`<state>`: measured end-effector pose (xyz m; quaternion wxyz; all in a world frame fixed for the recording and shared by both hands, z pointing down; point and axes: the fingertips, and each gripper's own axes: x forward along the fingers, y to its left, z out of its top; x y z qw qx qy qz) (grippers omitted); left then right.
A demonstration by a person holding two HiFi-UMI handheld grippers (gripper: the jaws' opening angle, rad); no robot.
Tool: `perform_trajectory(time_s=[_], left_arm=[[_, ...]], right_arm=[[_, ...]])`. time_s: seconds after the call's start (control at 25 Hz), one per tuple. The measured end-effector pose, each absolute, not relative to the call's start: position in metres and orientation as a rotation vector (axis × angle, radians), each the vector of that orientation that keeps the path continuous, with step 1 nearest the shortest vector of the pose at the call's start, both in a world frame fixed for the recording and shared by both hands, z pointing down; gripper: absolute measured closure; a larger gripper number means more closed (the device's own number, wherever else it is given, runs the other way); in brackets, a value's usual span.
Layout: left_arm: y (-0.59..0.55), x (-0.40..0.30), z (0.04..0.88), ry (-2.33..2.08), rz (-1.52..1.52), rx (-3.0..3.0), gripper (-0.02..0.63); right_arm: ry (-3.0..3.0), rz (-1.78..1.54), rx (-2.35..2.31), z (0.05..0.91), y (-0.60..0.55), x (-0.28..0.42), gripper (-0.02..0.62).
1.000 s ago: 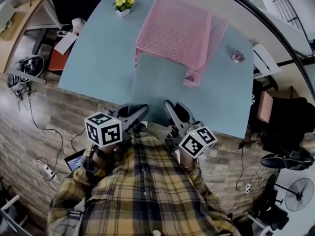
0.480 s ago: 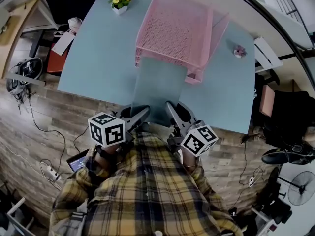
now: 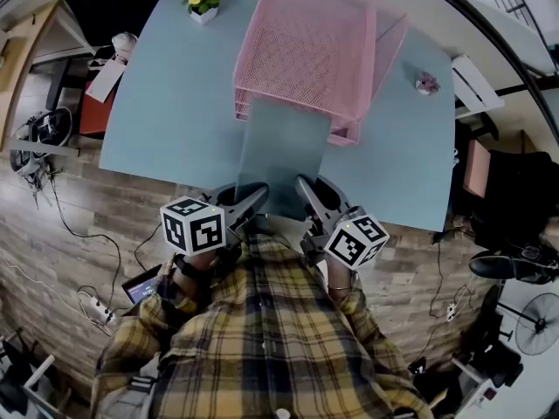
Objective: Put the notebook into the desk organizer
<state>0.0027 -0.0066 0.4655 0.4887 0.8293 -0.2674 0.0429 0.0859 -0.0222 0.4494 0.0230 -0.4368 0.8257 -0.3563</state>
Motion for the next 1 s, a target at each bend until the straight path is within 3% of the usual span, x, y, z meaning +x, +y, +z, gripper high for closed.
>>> perform_trajectory(time_s=[1.0], left_arm=[[-0.080, 0.014, 0.473, -0.649, -0.033, 1.957, 0.528]], right_arm=[[2.532, -1.085, -1.425, 0.463, -0.096, 0.101, 0.489]])
